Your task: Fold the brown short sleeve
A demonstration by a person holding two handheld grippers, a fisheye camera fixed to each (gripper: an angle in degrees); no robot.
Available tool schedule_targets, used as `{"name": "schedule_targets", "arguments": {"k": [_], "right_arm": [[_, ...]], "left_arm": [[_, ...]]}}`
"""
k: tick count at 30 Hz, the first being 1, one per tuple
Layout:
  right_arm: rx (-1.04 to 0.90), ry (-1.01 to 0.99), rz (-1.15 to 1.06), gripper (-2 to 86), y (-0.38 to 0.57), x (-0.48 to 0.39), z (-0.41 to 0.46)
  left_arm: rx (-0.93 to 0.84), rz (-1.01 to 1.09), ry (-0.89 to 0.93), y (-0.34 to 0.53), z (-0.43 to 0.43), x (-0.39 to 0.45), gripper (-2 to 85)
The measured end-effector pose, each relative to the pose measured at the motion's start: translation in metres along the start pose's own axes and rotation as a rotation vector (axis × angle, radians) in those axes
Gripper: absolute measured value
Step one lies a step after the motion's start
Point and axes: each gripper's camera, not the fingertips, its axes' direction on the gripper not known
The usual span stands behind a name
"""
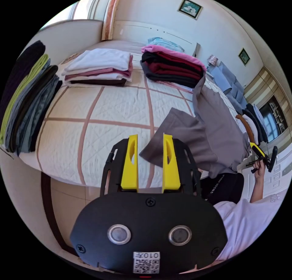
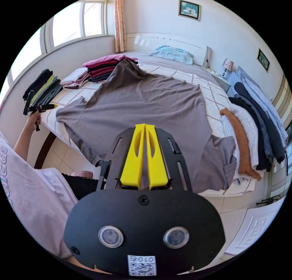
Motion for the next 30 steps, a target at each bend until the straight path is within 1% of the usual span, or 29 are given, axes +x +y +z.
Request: {"name": "schedule_targets", "arguments": {"k": [4,5,8,9,10,13,15,18,19,21,25,28,30], "right_arm": [[0.028,0.008,-0.019,2.8,-0.001,-0.016,-0.01],[0.028,0.015,-0.023,2.7,0.002,-0.018,-0.013],[0.018,0.063,-0.018,2.7,0.014,-0.017,-0.025],[0.015,0.073,-0.013,2.7,0.017,-0.016,-0.027],[0.012,0.087,0.001,2.7,0.024,-0.012,-0.033],[0.024,0.084,0.051,2.7,0.042,0.001,-0.044],[0.038,0.071,0.082,2.7,0.051,0.01,-0.05],[0.054,0.071,0.102,2.7,0.062,0.021,-0.058],[0.062,0.081,0.099,2.6,0.065,0.024,-0.061],[0.072,0.085,0.103,2.6,0.069,0.029,-0.063],[0.097,0.02,0.13,2.7,0.069,0.043,-0.059],[0.08,0.021,0.1,2.7,0.062,0.044,-0.049],[0.046,0.051,0.083,2.7,0.058,0.044,-0.041]], "left_arm": [[-0.032,-0.049,0.045,0.007,0.005,-0.027,12.0],[-0.034,-0.051,0.036,0.007,0.006,-0.029,11.8],[-0.024,-0.036,-0.07,0.007,-0.004,-0.024,9.2],[-0.016,0.008,-0.085,0.008,-0.011,-0.017,6.8],[0.014,0.057,-0.045,0.008,-0.018,-0.008,3.6],[-0.012,0.099,0.009,0.005,-0.022,0.008,1.2],[0.002,0.111,0.029,0.006,-0.024,0.013,0.7],[0.052,0.088,0.008,0.011,-0.041,0.007,0.9],[0.086,0.057,-0.021,0.016,-0.053,-0.002,1.3],[0.094,-0.004,-0.033,0.025,-0.063,-0.022,2.7],[0.074,-0.121,0.058,0.054,-0.056,-0.064,4.8],[0.082,-0.125,0.113,0.063,-0.045,-0.068,6.0],[0.067,-0.11,0.101,0.064,-0.041,-0.061,6.2]]}}
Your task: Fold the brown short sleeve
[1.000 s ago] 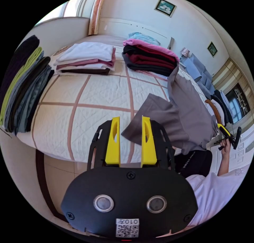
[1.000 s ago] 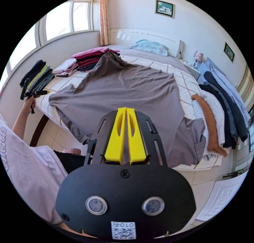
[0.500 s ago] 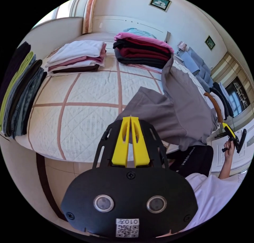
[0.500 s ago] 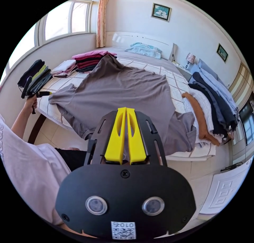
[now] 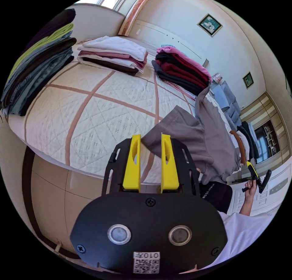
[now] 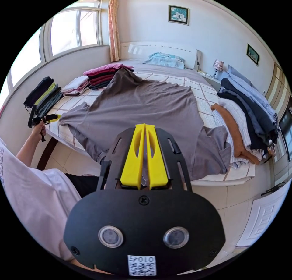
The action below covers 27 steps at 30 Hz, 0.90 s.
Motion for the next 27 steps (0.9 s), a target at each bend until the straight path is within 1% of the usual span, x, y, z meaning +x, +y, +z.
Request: {"name": "schedule_targets", "arguments": {"k": [2,6,9,11,13,14,15,16,17,18,19,20,21,22,24,26,27], "right_arm": [[-0.009,0.003,0.003,2.7,-0.001,0.004,0.002],[-0.003,-0.01,0.029,2.7,0.004,0.015,0.0],[-0.01,0.003,0.039,2.7,0.008,0.027,-0.001],[-0.008,0.007,0.048,2.8,0.009,0.037,-0.001],[-0.007,0.006,0.056,2.8,0.007,0.046,0.0],[-0.002,0.005,0.063,2.8,0.006,0.051,0.0],[0.0,0.003,0.066,2.8,0.004,0.054,0.001],[-0.002,-0.002,0.072,2.8,0.002,0.06,0.003],[-0.011,-0.005,0.076,2.9,-0.001,0.065,0.005],[-0.016,-0.005,0.079,2.9,-0.002,0.067,0.007],[-0.03,-0.011,0.082,2.9,-0.002,0.072,0.01],[-0.049,-0.026,0.089,2.9,-0.001,0.077,0.014],[-0.058,-0.041,0.091,3.0,0.0,0.079,0.017],[-0.075,-0.087,0.095,3.0,0.003,0.084,0.024],[-0.087,-0.191,0.101,3.1,0.003,0.091,0.039],[-0.083,-0.354,0.094,3.4,-0.007,0.098,0.06],[-0.083,-0.391,0.09,3.5,-0.011,0.099,0.065]], "left_arm": [[0.022,-0.008,-0.038,0.004,-0.003,0.009,5.7],[0.083,0.057,-0.065,0.015,-0.015,0.04,2.5],[0.199,0.122,0.056,0.007,-0.036,0.075,1.6],[0.266,0.245,0.134,-0.004,-0.05,0.122,1.7],[0.3,0.533,0.274,-0.009,-0.055,0.22,2.7],[0.287,0.629,0.321,-0.006,-0.052,0.25,3.2],[0.237,0.805,0.372,0.004,-0.042,0.303,4.7],[0.141,0.903,0.319,0.014,-0.023,0.344,6.8],[0.1,0.927,0.29,0.019,-0.013,0.356,7.7],[0.073,0.929,0.302,0.026,0.0,0.36,9.6],[0.085,0.885,0.323,0.031,0.005,0.347,10.5],[0.092,0.865,0.305,0.034,0.006,0.339,10.9],[0.109,0.85,0.211,0.043,0.008,0.324,11.5],[0.126,0.864,0.086,0.056,0.011,0.311,12.1],[0.094,0.889,-0.022,0.079,0.022,0.295,12.8],[0.011,0.893,-0.018,0.101,0.036,0.286,13.0],[-0.037,0.88,-0.027,0.114,0.049,0.283,13.1]]}}
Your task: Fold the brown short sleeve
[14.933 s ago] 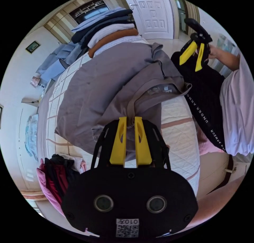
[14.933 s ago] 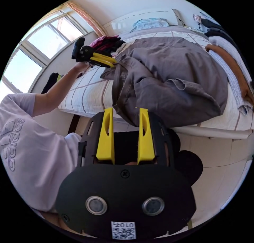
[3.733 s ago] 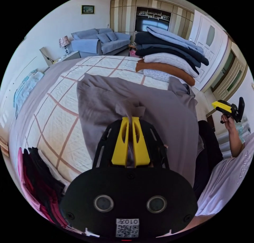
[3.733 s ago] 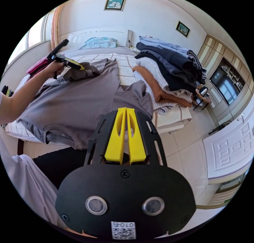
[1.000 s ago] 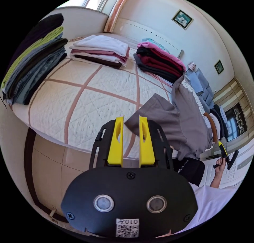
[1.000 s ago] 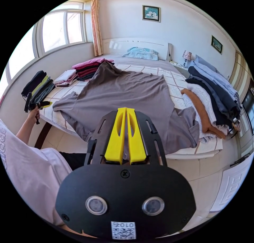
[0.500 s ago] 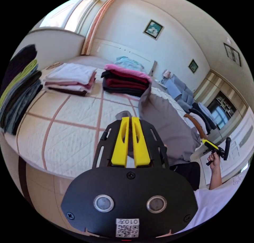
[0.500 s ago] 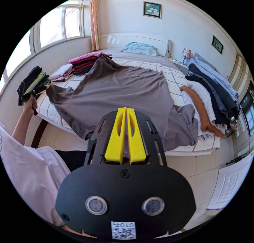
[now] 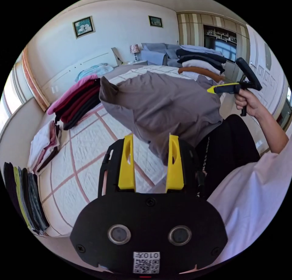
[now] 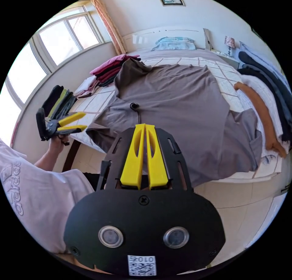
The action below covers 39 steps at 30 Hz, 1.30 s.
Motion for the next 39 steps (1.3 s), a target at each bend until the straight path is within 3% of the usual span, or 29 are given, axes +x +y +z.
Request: {"name": "schedule_targets", "arguments": {"k": [2,9,14,18,25,28,32,35,39], "right_arm": [[-0.024,-0.075,-0.022,4.4,-0.018,0.006,0.019],[-0.135,-0.057,-0.024,8.1,-0.025,0.017,0.06],[-0.223,0.068,-0.042,7.9,-0.012,0.024,0.086],[-0.217,0.113,-0.079,7.6,-0.007,0.026,0.094],[-0.143,0.12,-0.081,8.2,-0.027,0.04,0.073],[-0.088,0.094,-0.115,10.0,-0.064,0.039,0.066],[-0.217,-0.083,-0.083,12.8,-0.113,0.053,0.107],[-0.297,-0.078,-0.082,13.2,-0.119,0.052,0.135],[-0.256,-0.04,-0.076,12.7,-0.108,0.056,0.139]], "left_arm": [[-0.035,-0.012,0.005,0.01,0.018,0.011,12.7],[-0.007,-0.062,0.003,0.002,0.056,0.014,6.9],[-0.038,-0.018,0.054,0.002,0.045,0.013,1.5],[-0.105,-0.078,0.175,0.02,0.046,0.019,0.3],[-0.13,-0.119,0.191,0.03,0.109,0.019,0.3],[-0.124,-0.073,0.18,0.027,0.121,0.025,0.4],[-0.112,-0.021,0.192,0.023,0.13,0.031,0.9],[-0.126,0.029,0.181,0.02,0.124,0.033,2.0],[0.083,0.015,0.095,-0.01,0.069,0.01,4.0]]}}
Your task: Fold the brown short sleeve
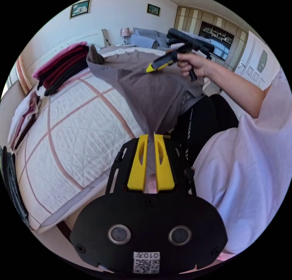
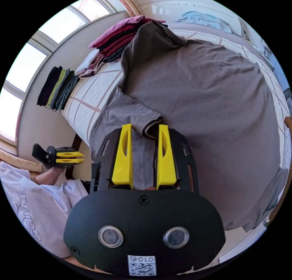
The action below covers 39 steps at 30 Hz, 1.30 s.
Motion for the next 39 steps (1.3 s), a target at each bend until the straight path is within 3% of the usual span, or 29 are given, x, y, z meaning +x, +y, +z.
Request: {"name": "schedule_targets", "arguments": {"k": [3,6,10,16,23,31,33,36,39], "right_arm": [[0.027,-0.052,0.022,12.1,0.005,0.011,-0.002],[0.034,-0.094,0.025,11.7,0.005,0.016,-0.005],[0.052,-0.1,-0.005,11.3,0.011,0.018,-0.011],[0.029,-0.104,-0.033,11.0,0.016,0.019,-0.006],[0.037,-0.107,-0.044,9.6,0.022,0.017,-0.007],[0.017,-0.05,-0.066,7.8,0.015,-0.003,0.003],[0.028,-0.043,-0.066,7.8,0.016,-0.006,0.003],[0.04,-0.054,-0.057,7.9,0.02,-0.006,-0.001],[0.096,0.009,-0.02,8.4,0.033,-0.005,-0.021]], "left_arm": [[0.078,0.273,-0.109,-0.067,0.008,-0.008,6.1],[0.091,0.572,0.028,-0.132,0.059,-0.031,8.2],[-0.068,0.772,0.283,-0.211,0.124,-0.061,8.8],[-0.461,0.981,0.374,-0.253,0.2,-0.046,7.3],[-0.54,0.965,0.449,-0.266,0.2,-0.063,1.3],[-0.696,0.774,0.459,-0.249,0.211,-0.095,0.4],[-0.664,0.722,0.474,-0.244,0.212,-0.099,0.5],[-0.602,0.694,0.373,-0.233,0.199,-0.089,1.4],[-0.453,0.639,0.141,-0.21,0.15,-0.067,2.7]]}}
